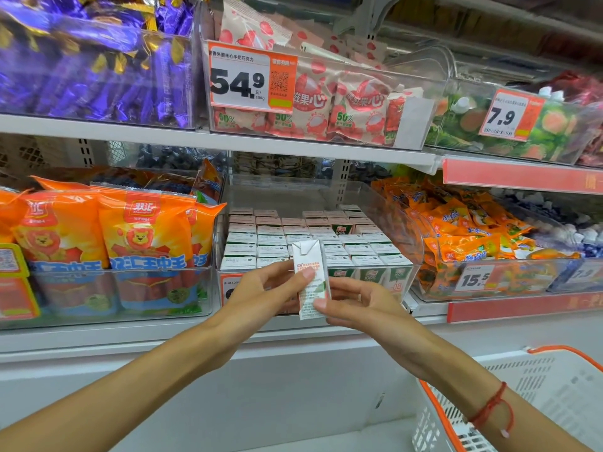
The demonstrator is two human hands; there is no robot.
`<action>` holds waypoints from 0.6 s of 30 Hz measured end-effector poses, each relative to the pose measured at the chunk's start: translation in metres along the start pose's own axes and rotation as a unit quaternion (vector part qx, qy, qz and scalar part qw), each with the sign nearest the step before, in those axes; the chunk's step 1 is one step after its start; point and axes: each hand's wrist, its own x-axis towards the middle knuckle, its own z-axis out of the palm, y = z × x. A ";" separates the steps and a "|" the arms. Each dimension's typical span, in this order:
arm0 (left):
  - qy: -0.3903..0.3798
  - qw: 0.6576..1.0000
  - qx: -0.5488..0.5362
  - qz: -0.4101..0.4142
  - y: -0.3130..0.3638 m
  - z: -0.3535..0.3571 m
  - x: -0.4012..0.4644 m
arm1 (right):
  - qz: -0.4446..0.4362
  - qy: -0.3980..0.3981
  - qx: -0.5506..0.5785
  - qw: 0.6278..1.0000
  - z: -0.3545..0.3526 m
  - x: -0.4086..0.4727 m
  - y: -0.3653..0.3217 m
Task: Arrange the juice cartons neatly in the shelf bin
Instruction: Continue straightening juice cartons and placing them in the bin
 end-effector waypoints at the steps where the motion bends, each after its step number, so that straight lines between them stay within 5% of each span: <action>1: 0.013 1.000 0.006 0.007 0.000 0.001 -0.001 | -0.005 0.029 -0.003 1.000 0.002 0.001 0.001; 7: 0.079 0.995 0.061 0.031 -0.011 0.002 0.001 | -0.061 0.182 -0.163 0.968 0.015 0.004 0.008; 9: 0.077 0.995 0.063 0.022 -0.012 -0.001 0.002 | -0.045 0.157 -0.182 0.970 0.012 0.006 0.009; 15: -0.005 0.999 0.028 -0.028 0.001 -0.019 0.006 | 0.019 0.016 0.003 1.000 -0.007 0.008 0.005; 18: -0.008 0.999 0.017 -0.029 0.003 -0.024 0.007 | -0.002 0.009 0.043 0.999 -0.003 0.008 0.007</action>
